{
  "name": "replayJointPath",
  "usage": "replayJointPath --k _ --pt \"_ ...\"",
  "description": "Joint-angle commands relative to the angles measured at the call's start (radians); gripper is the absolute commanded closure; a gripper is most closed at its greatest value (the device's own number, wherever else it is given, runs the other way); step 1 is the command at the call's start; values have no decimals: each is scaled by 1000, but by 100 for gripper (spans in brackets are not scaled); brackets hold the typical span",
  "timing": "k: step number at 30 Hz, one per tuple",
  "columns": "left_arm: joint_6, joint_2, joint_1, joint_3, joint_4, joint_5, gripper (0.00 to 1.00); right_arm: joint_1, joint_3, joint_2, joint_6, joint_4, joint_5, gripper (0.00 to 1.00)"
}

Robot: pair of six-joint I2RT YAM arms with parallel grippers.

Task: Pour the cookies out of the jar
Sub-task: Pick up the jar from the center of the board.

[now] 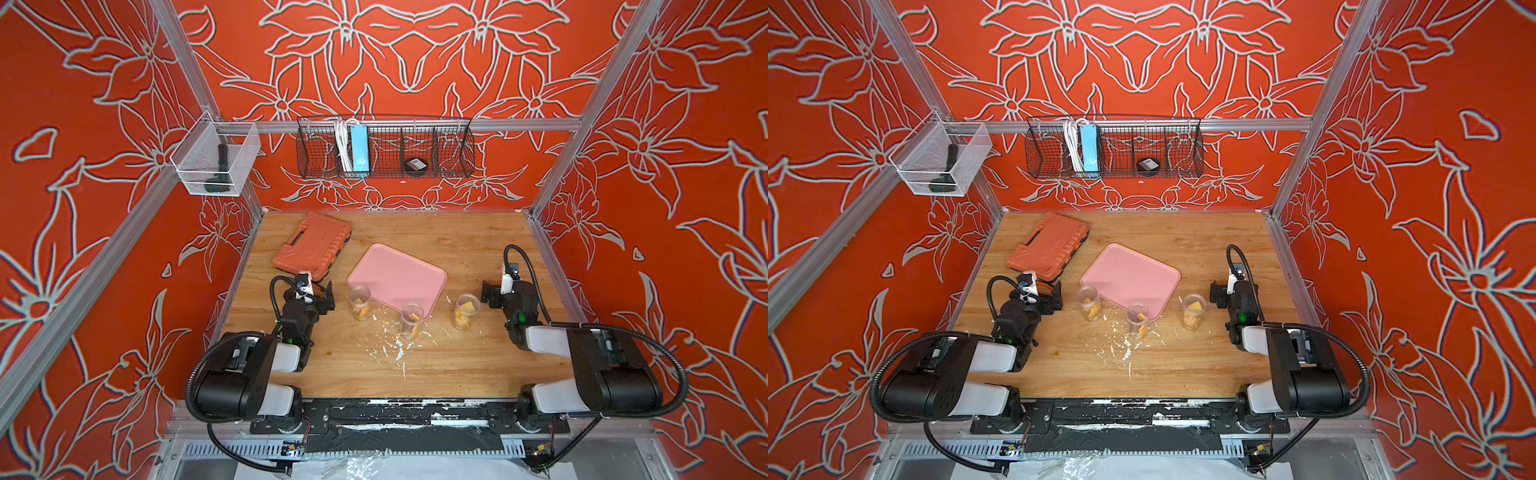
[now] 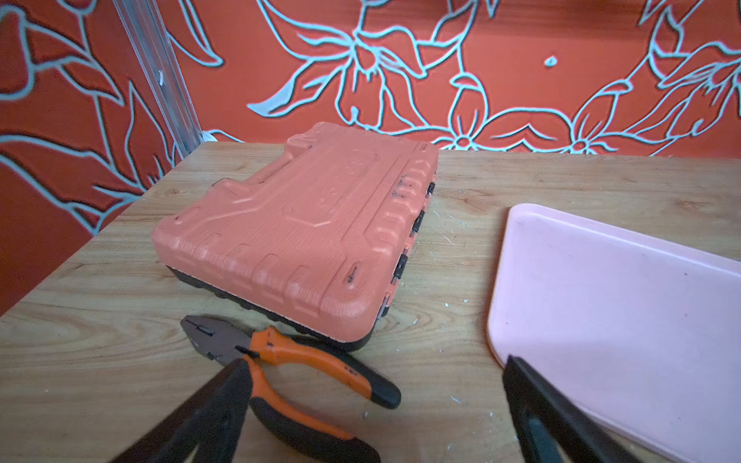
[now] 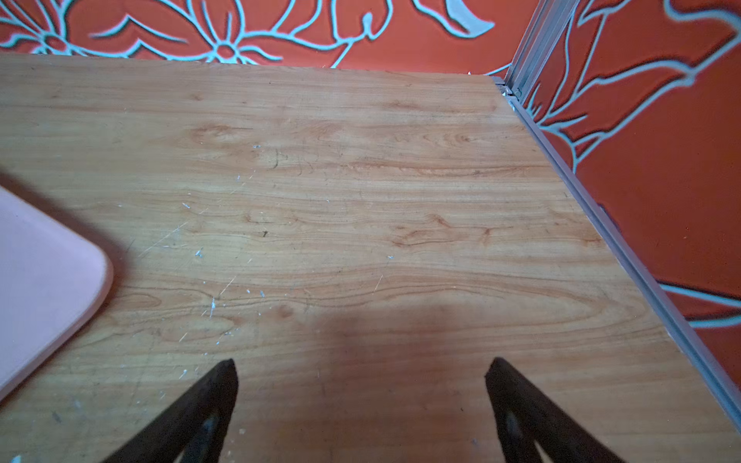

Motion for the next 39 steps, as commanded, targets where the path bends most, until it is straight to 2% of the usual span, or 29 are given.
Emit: replayJointPath --k 1,32,39 --pt "4 4 -2 -6 37 -4 2 4 17 -6 -16 14 -13 2" --pt "4 4 -1 -8 37 -4 2 3 21 -5 -13 10 -15 2" --pt "-4 3 15 -7 36 27 2 3 21 -4 -16 10 -15 2"
